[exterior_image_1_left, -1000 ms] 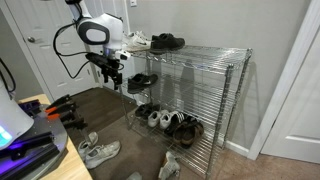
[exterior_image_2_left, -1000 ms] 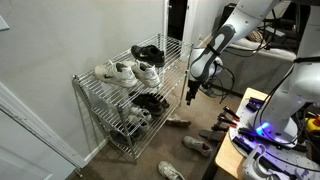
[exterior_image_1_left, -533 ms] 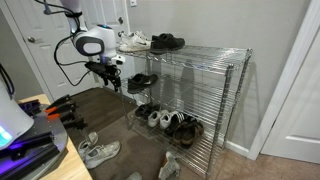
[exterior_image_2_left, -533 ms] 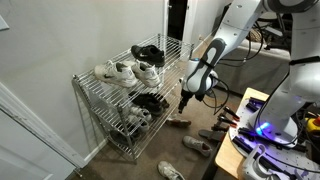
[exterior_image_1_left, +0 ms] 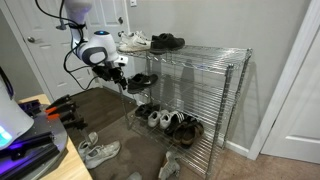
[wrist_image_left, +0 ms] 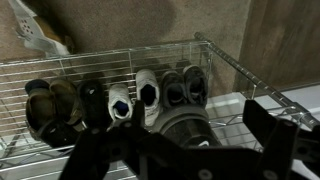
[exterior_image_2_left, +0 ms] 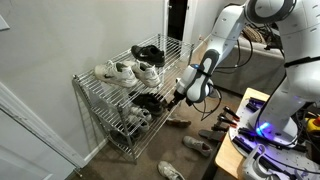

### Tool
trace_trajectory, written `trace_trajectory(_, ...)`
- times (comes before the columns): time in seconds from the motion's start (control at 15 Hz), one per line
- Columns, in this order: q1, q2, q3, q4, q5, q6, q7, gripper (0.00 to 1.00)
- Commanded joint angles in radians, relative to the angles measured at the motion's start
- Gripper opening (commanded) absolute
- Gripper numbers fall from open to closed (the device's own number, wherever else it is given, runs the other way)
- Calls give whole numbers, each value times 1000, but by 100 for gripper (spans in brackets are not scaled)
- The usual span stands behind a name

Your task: Move the black sneaker from the second shelf to the topmost shelf.

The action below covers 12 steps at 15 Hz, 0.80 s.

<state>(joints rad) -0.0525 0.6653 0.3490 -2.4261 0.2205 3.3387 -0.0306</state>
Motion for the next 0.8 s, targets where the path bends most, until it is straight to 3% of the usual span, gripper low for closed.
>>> trace_trajectory(0.0,-241,72,199,33,-190,-71,32,100)
trace_trajectory(0.07,-105,31,82,18,-144,-28,65,100)
trace_trajectory(0.2,-203,58,162,32,-190,-57,52,100)
trace_trajectory(0.33,-226,68,176,38,-198,-63,49,100)
trace_trajectory(0.6,-217,71,176,28,-195,-43,52,100)
trace_trajectory(0.73,-120,60,100,46,-169,-45,72,100)
